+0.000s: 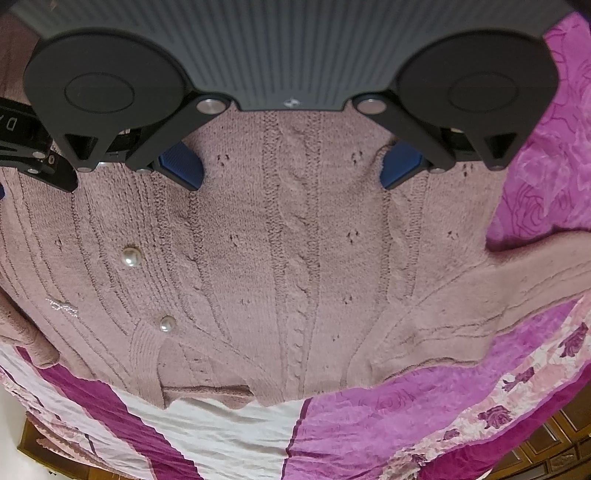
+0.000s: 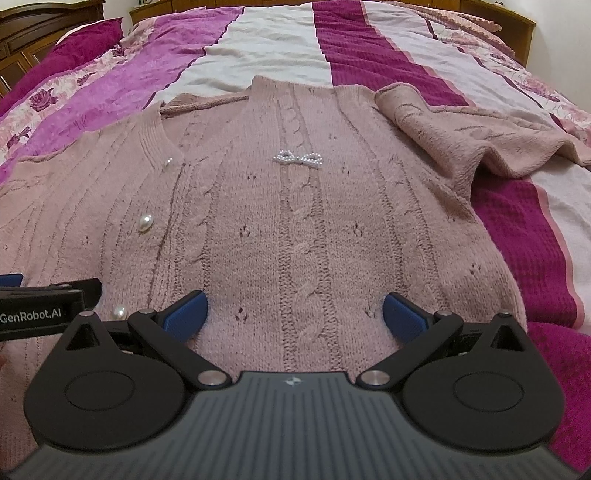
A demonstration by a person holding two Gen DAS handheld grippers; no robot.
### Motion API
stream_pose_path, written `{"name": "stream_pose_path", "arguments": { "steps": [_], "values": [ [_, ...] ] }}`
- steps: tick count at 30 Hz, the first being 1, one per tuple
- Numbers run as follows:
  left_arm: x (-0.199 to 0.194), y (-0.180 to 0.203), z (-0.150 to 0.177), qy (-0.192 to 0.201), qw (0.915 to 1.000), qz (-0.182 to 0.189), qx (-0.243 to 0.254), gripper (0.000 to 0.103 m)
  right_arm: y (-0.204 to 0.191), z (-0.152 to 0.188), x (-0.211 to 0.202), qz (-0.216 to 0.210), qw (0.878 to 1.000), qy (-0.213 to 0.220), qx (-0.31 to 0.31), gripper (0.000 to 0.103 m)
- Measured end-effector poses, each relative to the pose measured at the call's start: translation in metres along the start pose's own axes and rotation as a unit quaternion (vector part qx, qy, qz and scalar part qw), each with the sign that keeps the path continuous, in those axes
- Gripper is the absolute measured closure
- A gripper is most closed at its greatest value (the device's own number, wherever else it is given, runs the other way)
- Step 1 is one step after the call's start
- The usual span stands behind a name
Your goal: Fold small clothes
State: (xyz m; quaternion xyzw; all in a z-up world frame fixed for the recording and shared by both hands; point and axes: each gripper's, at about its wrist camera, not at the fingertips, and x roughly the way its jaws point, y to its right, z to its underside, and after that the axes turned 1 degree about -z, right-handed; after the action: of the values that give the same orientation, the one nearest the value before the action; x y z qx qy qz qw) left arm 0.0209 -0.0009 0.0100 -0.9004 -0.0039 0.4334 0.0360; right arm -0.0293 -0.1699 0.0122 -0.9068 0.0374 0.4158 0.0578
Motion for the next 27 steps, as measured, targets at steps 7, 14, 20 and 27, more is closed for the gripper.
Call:
{"name": "stream_pose_path", "arguments": {
  "steps": [7, 14, 20, 27],
  "values": [
    [-0.003, -0.001, -0.005, -0.013, 0.9999, 0.000, -0.006, 0.000, 0.004, -0.004, 0.001, -0.012, 1.000, -0.010, -0.004, 0.000],
    [-0.012, 0.002, -0.010, -0.031, 0.9995, 0.002, -0.012, 0.000, 0.011, -0.012, 0.000, -0.037, 0.999, -0.028, -0.014, 0.000],
    [-0.019, 0.006, -0.012, -0.031, 0.9994, 0.010, -0.011, 0.000, 0.021, -0.018, -0.005, -0.060, 0.998, -0.030, -0.009, 0.000],
    [-0.024, 0.008, -0.017, -0.029, 0.9995, 0.007, -0.012, 0.000, 0.039, -0.032, -0.013, -0.060, 0.998, -0.013, 0.007, 0.000]
  ]
}}
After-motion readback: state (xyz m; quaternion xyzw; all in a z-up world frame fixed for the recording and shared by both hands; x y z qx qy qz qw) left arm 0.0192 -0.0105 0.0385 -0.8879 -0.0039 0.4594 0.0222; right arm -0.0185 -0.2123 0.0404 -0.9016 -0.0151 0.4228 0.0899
